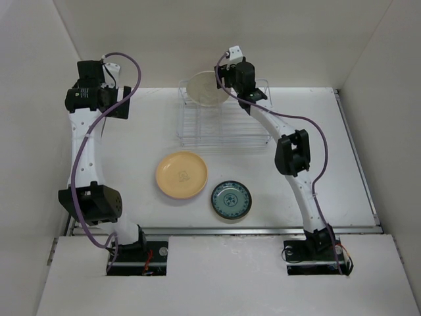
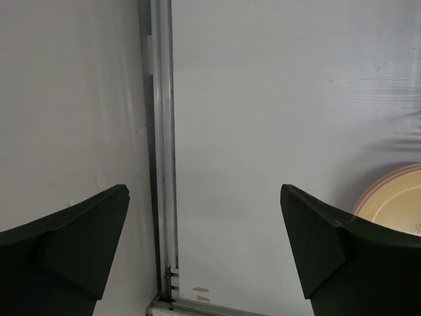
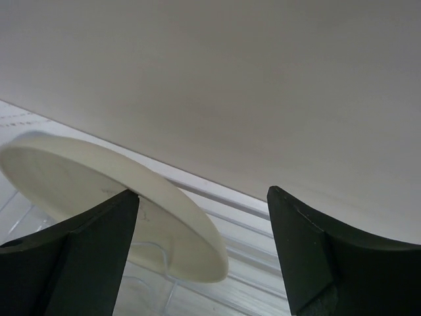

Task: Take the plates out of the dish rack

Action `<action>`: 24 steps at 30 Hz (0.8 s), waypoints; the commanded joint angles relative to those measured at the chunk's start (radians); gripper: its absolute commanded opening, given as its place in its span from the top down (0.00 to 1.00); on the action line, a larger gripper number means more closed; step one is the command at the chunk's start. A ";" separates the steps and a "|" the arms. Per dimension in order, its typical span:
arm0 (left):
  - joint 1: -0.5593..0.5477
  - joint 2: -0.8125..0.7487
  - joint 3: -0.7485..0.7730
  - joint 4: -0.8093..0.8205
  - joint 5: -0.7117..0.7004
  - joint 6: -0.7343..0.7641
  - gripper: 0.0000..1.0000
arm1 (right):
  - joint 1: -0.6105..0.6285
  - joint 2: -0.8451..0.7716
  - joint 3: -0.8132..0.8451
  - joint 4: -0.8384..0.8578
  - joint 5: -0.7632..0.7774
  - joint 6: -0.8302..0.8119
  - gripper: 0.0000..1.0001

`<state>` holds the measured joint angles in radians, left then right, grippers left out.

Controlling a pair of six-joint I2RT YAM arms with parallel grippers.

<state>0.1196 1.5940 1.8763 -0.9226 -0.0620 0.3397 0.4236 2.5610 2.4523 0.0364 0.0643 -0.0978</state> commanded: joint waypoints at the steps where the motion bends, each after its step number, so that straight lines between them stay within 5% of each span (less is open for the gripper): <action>1: 0.002 -0.043 -0.031 0.048 -0.068 0.004 0.00 | -0.008 0.045 0.042 0.051 -0.018 -0.014 0.17; 5: 0.002 -0.052 -0.051 0.048 -0.098 -0.016 0.00 | -0.008 0.057 0.042 0.051 -0.052 -0.014 0.30; 13: 0.002 -0.061 -0.078 0.039 -0.076 -0.025 0.00 | -0.008 -0.056 -0.065 0.062 -0.087 -0.052 0.82; 24: 0.002 -0.081 -0.120 0.030 0.014 -0.034 0.00 | -0.008 -0.254 -0.173 0.114 -0.043 -0.118 1.00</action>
<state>0.1196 1.5738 1.7748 -0.9012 -0.0830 0.3252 0.4068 2.4592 2.2723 0.0410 0.0311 -0.2295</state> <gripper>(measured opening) 0.997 0.151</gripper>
